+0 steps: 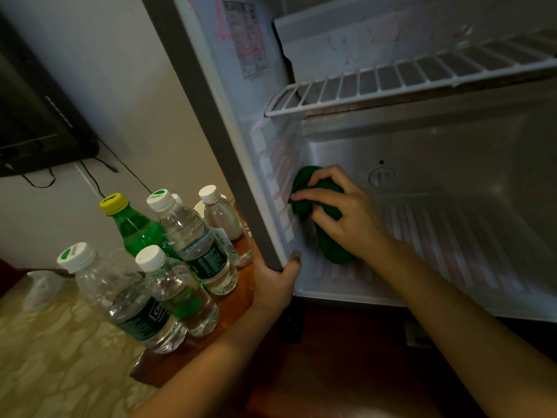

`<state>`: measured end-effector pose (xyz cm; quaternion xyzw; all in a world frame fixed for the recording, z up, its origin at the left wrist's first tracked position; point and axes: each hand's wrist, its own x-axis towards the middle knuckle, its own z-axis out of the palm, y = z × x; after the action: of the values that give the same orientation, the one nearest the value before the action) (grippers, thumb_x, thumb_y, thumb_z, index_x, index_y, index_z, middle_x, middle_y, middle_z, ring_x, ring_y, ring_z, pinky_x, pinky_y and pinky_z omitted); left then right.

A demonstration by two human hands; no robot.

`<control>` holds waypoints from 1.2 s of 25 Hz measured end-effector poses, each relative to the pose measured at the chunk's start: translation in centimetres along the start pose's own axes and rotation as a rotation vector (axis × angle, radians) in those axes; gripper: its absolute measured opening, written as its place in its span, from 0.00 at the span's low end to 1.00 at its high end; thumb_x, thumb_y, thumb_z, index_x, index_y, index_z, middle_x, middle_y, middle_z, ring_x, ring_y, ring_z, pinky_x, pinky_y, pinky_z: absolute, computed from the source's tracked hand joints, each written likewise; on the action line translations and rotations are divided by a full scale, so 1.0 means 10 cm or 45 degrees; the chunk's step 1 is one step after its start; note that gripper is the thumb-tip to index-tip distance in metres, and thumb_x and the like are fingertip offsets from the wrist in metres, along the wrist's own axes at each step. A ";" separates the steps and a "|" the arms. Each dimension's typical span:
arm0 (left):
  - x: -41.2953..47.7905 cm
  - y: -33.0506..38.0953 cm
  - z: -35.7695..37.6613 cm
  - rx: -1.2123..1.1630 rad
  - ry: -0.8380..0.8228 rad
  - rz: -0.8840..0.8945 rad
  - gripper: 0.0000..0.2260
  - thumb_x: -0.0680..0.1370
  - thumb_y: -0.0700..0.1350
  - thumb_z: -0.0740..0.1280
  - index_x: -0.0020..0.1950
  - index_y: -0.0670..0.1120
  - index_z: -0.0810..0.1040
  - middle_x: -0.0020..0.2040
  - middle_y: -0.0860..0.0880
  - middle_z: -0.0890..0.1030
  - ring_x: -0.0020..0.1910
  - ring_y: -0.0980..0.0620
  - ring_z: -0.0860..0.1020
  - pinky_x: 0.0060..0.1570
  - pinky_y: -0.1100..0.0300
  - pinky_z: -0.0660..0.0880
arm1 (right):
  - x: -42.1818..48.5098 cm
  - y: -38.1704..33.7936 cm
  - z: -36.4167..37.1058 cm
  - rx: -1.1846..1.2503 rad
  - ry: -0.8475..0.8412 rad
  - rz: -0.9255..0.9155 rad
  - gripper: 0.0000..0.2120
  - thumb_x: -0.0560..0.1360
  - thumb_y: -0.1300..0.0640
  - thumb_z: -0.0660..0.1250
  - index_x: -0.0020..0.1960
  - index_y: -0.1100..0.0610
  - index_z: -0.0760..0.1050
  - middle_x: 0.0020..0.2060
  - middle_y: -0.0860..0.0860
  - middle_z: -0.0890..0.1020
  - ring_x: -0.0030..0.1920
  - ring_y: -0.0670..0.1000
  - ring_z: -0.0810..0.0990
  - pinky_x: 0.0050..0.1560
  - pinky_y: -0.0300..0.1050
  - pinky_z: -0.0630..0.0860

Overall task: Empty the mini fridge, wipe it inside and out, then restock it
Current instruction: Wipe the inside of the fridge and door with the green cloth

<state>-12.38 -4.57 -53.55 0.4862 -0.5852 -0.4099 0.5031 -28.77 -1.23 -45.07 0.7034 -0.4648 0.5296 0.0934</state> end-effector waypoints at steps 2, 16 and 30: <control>-0.02 0.05 0.01 0.030 0.014 0.038 0.46 0.61 0.65 0.73 0.72 0.44 0.64 0.64 0.42 0.74 0.63 0.43 0.74 0.63 0.42 0.71 | -0.11 -0.09 0.05 0.010 0.016 0.014 0.17 0.73 0.59 0.61 0.59 0.55 0.79 0.54 0.50 0.72 0.53 0.53 0.77 0.48 0.54 0.78; 0.05 -0.22 -0.01 0.126 0.070 -0.013 0.47 0.58 0.74 0.71 0.71 0.54 0.63 0.64 0.47 0.74 0.62 0.45 0.74 0.62 0.43 0.72 | 0.12 0.43 0.32 0.021 0.139 0.297 0.18 0.74 0.59 0.61 0.63 0.55 0.76 0.56 0.56 0.73 0.55 0.52 0.75 0.57 0.46 0.74; -0.16 0.35 -0.02 0.233 0.038 0.066 0.44 0.62 0.67 0.72 0.69 0.44 0.66 0.64 0.46 0.72 0.66 0.46 0.70 0.68 0.57 0.62 | 0.22 -0.12 0.38 0.416 0.431 0.609 0.17 0.76 0.60 0.66 0.65 0.52 0.75 0.59 0.51 0.78 0.59 0.46 0.76 0.64 0.39 0.70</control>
<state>-12.65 -2.29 -50.41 0.5209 -0.6248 -0.3343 0.4759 -25.38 -4.22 -44.40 0.4820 -0.5036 0.7134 -0.0719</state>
